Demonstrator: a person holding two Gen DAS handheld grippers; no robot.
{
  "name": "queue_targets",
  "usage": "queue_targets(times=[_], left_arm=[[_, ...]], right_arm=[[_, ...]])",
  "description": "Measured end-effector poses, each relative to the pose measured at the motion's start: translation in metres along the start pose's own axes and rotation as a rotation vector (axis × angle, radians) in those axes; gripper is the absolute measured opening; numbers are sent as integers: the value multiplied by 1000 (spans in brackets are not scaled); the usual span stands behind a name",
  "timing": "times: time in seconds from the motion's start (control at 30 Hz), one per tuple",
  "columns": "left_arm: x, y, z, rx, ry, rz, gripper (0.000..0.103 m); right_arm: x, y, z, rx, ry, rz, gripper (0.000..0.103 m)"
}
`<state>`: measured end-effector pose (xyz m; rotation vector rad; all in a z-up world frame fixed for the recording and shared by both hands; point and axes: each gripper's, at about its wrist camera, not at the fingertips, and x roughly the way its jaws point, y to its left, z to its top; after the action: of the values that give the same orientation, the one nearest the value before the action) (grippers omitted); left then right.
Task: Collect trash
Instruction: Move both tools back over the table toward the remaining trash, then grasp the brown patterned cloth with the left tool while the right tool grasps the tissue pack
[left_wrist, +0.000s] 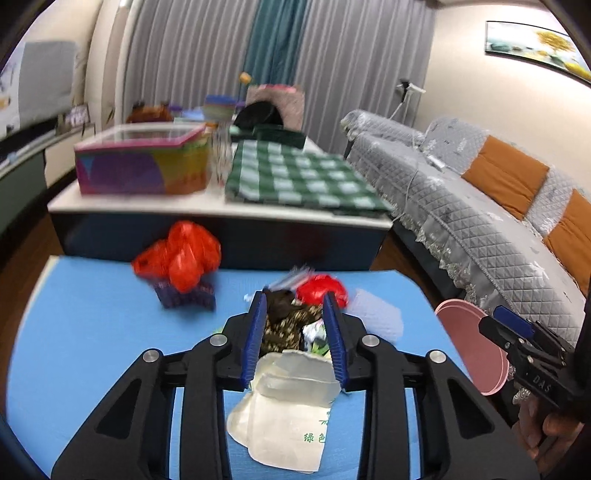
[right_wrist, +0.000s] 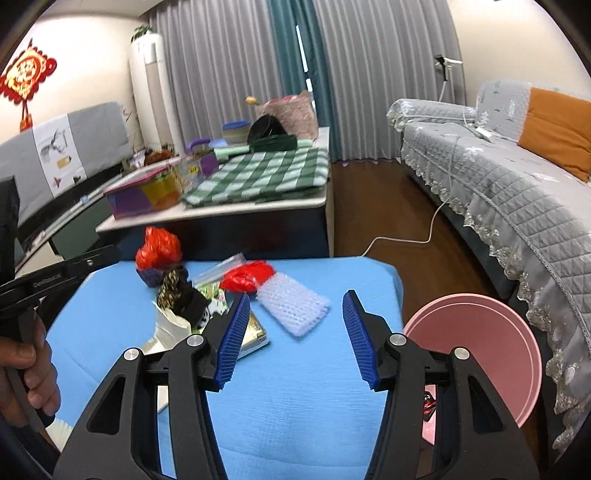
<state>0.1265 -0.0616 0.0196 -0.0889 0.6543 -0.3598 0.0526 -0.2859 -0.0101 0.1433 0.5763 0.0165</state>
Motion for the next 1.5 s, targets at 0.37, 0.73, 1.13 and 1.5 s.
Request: queue_targets(times=[0.37, 0.73, 1.13, 1.5], left_arm=[[49, 11, -11, -3, 92, -6, 45], [76, 10, -18, 32, 163, -29, 45], [79, 20, -18, 17, 199, -47, 20], [76, 21, -15, 26, 191, -39, 16]], right_arm=[[59, 34, -19, -102, 97, 27, 82], [104, 51, -32, -154, 218, 70, 92], [132, 64, -37, -188, 299, 86, 95], [139, 69, -39, -216, 340, 91, 75]])
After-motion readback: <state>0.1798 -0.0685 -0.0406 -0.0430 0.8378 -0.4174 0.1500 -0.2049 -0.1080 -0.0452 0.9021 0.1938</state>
